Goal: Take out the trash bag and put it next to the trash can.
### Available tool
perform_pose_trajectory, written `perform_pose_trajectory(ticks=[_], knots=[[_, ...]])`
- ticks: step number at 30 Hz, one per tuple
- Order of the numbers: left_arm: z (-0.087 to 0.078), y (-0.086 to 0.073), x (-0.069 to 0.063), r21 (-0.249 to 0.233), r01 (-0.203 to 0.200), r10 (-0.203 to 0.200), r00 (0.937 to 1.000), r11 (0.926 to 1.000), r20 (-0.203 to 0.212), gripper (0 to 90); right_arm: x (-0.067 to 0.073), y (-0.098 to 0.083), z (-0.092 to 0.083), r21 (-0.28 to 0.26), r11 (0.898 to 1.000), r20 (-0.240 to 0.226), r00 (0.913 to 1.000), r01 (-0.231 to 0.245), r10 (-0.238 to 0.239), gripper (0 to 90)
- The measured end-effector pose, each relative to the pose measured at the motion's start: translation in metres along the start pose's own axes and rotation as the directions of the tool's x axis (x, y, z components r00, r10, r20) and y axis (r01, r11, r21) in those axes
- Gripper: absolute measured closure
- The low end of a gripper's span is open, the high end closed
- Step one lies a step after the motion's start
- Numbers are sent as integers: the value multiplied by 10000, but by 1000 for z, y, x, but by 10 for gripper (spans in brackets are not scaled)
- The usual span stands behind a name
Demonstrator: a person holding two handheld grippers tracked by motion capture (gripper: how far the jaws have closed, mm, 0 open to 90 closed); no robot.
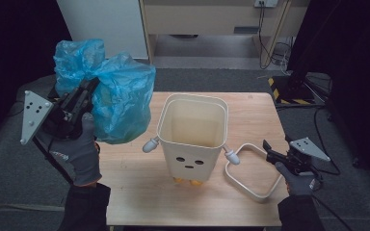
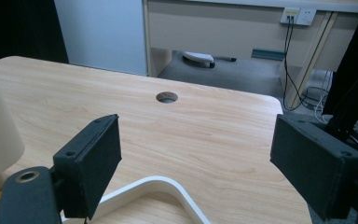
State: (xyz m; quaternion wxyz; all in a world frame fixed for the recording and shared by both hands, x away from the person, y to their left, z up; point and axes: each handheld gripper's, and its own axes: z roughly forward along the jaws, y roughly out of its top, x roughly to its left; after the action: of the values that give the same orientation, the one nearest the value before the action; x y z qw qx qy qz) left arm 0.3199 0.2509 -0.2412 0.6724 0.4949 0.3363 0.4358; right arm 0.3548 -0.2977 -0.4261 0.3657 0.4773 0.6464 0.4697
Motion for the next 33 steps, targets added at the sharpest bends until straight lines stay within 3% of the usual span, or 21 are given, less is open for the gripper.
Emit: perform_pose_trajectory(ticks=[8,17,24,33], knots=[[-1,-28,8,778,-14,34,9997,9970,-246,873,-1,-6,2,141,9999,19,10000,-67,67,161],[-2,-58,18,1619,81,6,9986,9868,-535,872,-4,-11,2,425,9990,24,9999,-129,128,161],[-3,-80,26,2272,224,-57,9972,9736,-740,870,-6,-14,3,432,9990,83,9999,-106,103,161],[-8,-110,36,3060,433,-143,9953,9510,-963,868,-9,-18,3,519,9985,131,9998,-165,158,161]])
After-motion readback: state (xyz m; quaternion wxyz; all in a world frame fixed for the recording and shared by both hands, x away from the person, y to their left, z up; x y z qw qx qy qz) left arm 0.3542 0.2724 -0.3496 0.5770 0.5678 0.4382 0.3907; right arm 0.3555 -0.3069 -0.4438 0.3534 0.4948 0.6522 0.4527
